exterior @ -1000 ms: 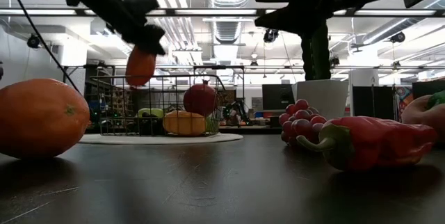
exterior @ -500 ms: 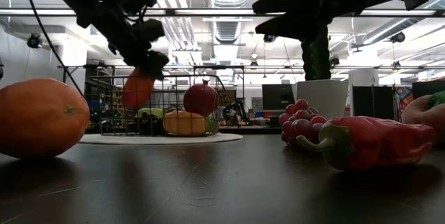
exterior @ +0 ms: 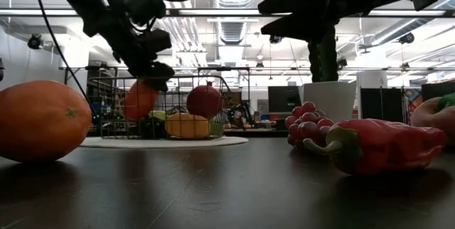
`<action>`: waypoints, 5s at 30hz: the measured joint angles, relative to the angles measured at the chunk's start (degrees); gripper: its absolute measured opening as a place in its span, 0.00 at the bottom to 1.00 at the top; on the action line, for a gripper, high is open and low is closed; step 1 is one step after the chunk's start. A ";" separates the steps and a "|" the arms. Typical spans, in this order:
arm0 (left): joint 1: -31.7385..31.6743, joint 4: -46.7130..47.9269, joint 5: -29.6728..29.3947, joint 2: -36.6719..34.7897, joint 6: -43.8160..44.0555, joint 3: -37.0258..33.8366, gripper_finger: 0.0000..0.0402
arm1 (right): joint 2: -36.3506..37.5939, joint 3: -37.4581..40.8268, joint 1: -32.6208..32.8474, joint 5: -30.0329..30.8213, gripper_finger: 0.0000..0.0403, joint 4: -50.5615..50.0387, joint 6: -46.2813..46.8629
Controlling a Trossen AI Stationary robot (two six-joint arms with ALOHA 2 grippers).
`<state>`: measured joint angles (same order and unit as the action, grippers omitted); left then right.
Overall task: Build produce basket
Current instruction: Put the top mango in the gold wire basket, then put the red chili pepper in the gold wire basket
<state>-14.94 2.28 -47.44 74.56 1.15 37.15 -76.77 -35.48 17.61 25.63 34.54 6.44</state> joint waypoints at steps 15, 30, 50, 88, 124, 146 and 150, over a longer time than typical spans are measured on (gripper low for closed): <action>0.00 0.01 0.28 -1.62 -1.04 0.44 0.56 | 0.04 0.00 0.00 0.00 0.81 -0.02 0.02; 0.43 0.28 -3.63 -6.50 -5.11 1.22 0.60 | 0.04 0.00 0.00 0.00 0.81 -0.14 0.02; 19.51 -11.80 33.41 -21.18 -4.52 0.82 0.60 | 0.26 0.00 0.04 -2.35 0.81 -1.49 3.35; 30.05 -29.12 33.05 -14.38 -12.57 -1.14 0.60 | -24.09 -33.14 14.81 -22.98 0.81 -69.94 15.09; 30.20 -31.40 33.79 -14.34 -11.77 -1.13 0.60 | -24.55 -34.28 16.68 -13.67 0.10 -66.31 11.76; 35.21 -46.94 34.33 -5.70 -10.52 -1.07 0.60 | -17.55 -10.51 5.53 -3.02 0.10 23.00 -18.03; 35.19 -54.32 33.91 -0.86 -11.99 -1.09 0.60 | -17.57 -10.78 4.18 -3.61 0.10 23.30 -18.87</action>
<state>20.25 -52.04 -13.53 73.70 -10.84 36.05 -94.35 -46.26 21.79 22.02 57.84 -12.44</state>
